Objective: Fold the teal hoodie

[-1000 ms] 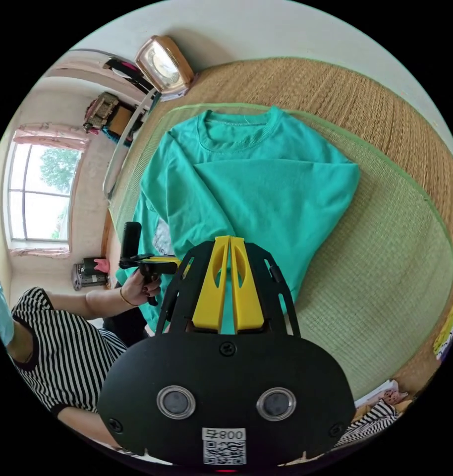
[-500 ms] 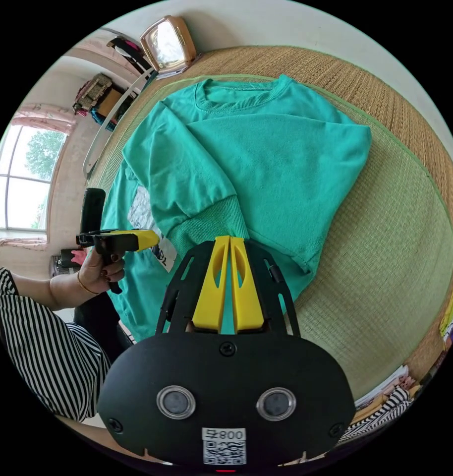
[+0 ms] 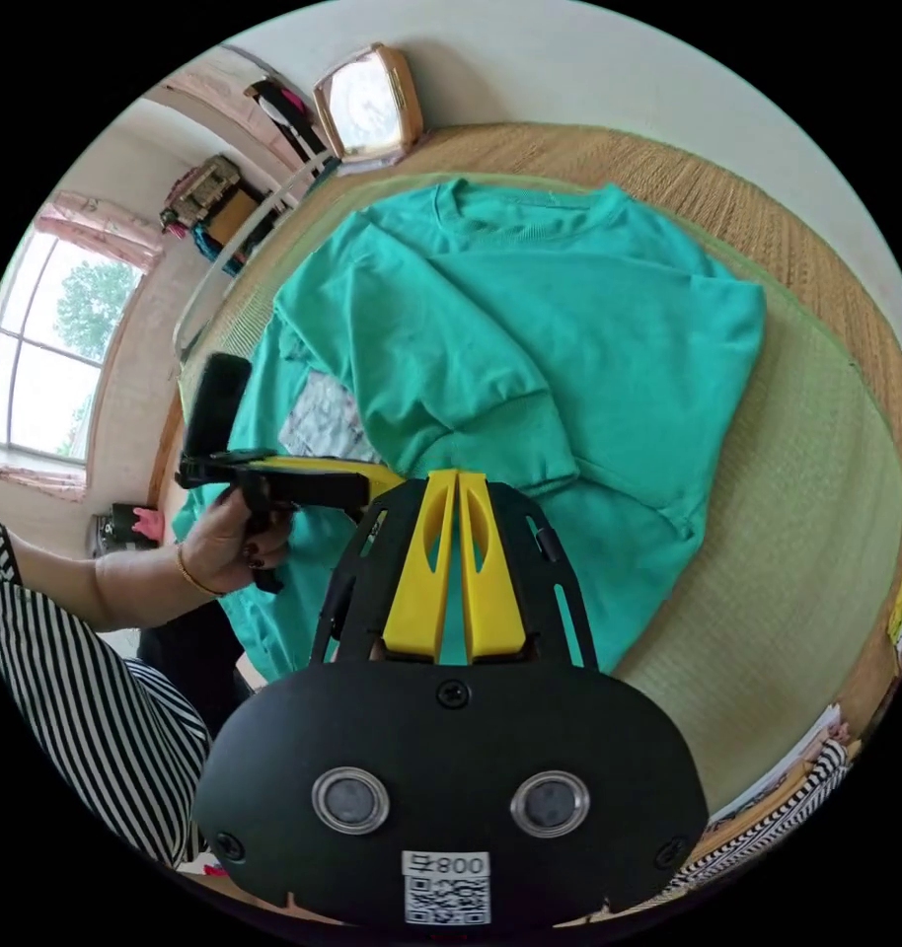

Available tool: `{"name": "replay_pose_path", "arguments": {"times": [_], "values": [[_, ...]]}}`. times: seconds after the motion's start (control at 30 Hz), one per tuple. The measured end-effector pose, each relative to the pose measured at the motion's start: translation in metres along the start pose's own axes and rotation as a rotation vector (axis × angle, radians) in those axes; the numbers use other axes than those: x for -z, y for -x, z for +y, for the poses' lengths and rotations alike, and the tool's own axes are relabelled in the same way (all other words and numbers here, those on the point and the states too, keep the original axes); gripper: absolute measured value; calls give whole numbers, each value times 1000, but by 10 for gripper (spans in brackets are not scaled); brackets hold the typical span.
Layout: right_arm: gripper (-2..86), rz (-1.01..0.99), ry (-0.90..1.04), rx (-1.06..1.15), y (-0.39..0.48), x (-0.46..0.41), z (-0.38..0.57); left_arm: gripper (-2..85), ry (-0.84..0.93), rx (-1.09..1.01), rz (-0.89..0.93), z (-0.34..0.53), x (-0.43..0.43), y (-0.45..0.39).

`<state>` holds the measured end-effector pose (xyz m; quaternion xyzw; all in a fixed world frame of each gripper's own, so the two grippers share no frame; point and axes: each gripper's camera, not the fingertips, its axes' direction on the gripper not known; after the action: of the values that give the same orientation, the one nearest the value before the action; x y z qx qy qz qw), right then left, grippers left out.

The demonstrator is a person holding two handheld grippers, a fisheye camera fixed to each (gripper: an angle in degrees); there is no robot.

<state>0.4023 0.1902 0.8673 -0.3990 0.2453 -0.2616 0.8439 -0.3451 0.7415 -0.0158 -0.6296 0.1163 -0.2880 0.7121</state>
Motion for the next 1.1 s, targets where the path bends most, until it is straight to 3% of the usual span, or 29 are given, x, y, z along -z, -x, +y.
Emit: {"name": "replay_pose_path", "arguments": {"times": [0.1,0.33,0.47,0.77,1.1], "values": [[1,-5,-16,-13,-5,-8,2,17,-91,-13,54,9,41,3],[1,15,-1,-28,-6,-8,-6,71,-480,99,-143,39,203,43],[2,9,-83,-51,-2,7,-17,77,-630,215,-45,52,259,84],[33,-35,-157,182,57,-6,-140,24,-687,218,141,58,300,120],[71,-84,-55,327,108,-79,-322,7,-693,142,120,76,343,124]]}}
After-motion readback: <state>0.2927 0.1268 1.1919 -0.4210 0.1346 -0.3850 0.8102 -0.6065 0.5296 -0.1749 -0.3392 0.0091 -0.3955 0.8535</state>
